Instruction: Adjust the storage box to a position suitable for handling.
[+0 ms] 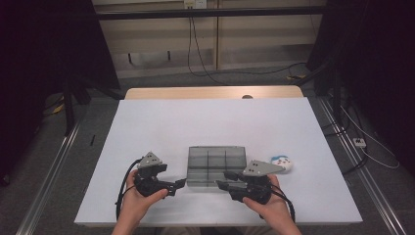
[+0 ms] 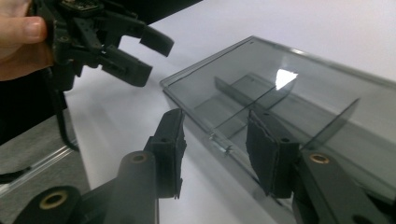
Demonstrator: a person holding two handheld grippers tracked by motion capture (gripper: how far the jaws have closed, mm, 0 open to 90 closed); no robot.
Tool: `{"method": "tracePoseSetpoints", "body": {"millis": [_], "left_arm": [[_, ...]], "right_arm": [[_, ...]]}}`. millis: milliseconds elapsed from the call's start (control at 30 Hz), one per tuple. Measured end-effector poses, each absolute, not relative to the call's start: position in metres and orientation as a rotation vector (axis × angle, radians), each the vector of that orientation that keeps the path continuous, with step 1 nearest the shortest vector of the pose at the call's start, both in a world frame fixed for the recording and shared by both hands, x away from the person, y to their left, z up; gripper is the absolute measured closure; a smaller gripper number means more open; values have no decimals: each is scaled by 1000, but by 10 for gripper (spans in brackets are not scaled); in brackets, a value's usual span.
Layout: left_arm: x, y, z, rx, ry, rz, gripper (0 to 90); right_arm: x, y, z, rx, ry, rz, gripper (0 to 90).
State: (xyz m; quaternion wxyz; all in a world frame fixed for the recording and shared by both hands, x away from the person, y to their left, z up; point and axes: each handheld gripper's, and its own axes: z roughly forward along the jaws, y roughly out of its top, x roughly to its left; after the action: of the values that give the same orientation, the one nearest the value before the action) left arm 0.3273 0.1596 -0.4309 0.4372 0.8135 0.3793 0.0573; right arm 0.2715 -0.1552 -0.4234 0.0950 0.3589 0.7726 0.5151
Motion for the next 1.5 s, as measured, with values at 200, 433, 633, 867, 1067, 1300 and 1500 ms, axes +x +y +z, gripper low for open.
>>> {"method": "tracePoseSetpoints", "body": {"millis": [200, 433, 633, 867, 1067, 1300, 1500], "left_arm": [[328, 161, -433, 2038, 935, 138, 76], [331, 160, -432, 2025, 941, 139, 75], [333, 157, -432, 2042, 940, 148, 70], [333, 159, -432, 2040, 938, 144, 70], [335, 159, -432, 2040, 942, 145, 70], [334, 161, -431, 2038, 938, 144, 70], [334, 165, -430, 2030, 946, 159, 70]], "right_arm": [[270, -151, -426, 1028, 2328, 1543, 745], [268, -143, -434, 972, 2410, 1539, 900], [266, -143, -446, 965, 2461, 1486, 900], [271, -143, -456, 1004, 2457, 1437, 900], [276, -145, -459, 1018, 2440, 1416, 900], [279, -142, -461, 1013, 2441, 1399, 900], [280, -138, -461, 994, 2452, 1395, 900]]}}
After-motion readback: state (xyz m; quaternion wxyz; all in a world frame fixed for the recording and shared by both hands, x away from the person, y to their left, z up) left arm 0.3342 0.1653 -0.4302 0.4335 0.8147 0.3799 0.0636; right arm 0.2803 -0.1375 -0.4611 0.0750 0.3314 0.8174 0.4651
